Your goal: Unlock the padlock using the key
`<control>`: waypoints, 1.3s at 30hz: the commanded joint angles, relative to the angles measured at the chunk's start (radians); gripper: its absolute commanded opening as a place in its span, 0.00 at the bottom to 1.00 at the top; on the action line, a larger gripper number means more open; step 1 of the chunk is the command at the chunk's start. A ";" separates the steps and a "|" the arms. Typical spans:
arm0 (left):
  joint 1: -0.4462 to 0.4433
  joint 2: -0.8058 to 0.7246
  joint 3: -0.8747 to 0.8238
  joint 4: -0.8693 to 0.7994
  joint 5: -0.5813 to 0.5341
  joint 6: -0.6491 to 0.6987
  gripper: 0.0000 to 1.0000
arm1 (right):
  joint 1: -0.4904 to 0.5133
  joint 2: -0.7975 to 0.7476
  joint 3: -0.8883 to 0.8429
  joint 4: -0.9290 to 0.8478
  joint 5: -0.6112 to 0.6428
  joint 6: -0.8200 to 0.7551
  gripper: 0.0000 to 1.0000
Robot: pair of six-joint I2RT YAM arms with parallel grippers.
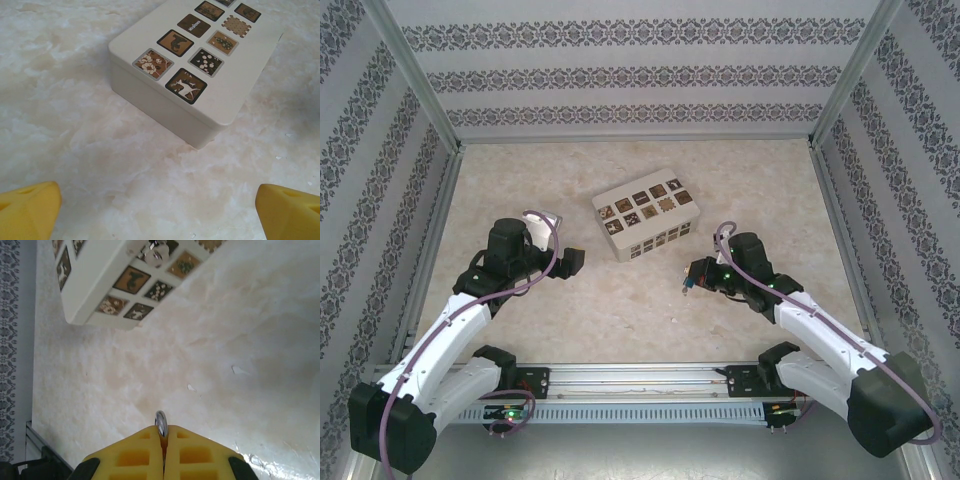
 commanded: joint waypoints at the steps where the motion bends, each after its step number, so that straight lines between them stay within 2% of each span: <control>1: 0.010 -0.007 -0.014 0.021 0.003 0.025 0.99 | 0.036 0.013 -0.017 -0.015 -0.015 0.024 0.00; 15: 0.010 0.000 -0.024 0.026 0.031 0.031 0.99 | 0.150 0.197 0.018 0.015 -0.014 -0.007 0.00; 27: 0.009 0.004 -0.027 0.026 0.029 0.036 0.99 | 0.171 0.347 0.060 0.076 -0.051 -0.014 0.00; 39: 0.009 0.011 -0.028 0.024 0.025 0.038 0.99 | 0.180 0.417 0.087 0.078 -0.044 -0.029 0.00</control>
